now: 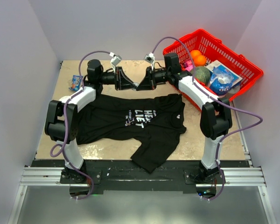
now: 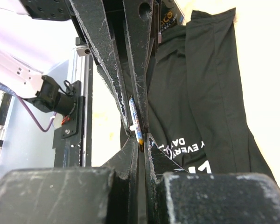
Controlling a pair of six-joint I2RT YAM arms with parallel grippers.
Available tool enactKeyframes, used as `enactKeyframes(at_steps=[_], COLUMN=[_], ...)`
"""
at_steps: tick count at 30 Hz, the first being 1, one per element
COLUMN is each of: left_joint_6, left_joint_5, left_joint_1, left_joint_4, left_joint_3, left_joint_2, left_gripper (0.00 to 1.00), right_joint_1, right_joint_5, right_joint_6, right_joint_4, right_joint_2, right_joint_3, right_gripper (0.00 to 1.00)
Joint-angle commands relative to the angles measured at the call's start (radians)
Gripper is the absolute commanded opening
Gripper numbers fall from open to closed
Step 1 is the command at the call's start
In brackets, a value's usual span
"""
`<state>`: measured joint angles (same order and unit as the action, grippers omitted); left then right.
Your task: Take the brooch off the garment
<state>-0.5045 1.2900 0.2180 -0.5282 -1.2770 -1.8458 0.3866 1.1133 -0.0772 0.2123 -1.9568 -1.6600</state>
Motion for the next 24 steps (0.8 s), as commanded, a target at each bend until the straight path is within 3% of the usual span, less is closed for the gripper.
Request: enactKeyframes(at_steps=[1,2,5,19,24], left_joint_6=[0.142,0.176,0.251,0.209,0.208], left_joint_5=[-0.007,-0.030,-0.043,-0.083,-0.107], left_joint_1=[-0.006,-0.006,-0.006,-0.014,-0.020], left_joint_4=[0.127,0.219,0.287,0.283,0.283], left_joint_3=[-0.045,-0.057,-0.085,-0.078,-0.073], left_joint_2=[0.013,0.013,0.007,0.013,0.026], left_gripper=[0.04,0.05,0.09,0.15,0.25], right_joint_1=[0.001,0.001,0.003,0.003,0.003], right_joint_5=[-0.017,-0.018,-0.018,-0.017,-0.013], right_joint_6=[0.001,0.004,0.002,-0.003,-0.012], right_joint_4=[-0.017,-0.019,-0.017,-0.024,-0.030], right_joint_2=[0.026,0.025,0.025,0.022,0.024], right_joint_3=[-0.010,-0.011,-0.011,-0.011,-0.004], right_gripper=[0.00,0.00,0.00,0.00,0.00])
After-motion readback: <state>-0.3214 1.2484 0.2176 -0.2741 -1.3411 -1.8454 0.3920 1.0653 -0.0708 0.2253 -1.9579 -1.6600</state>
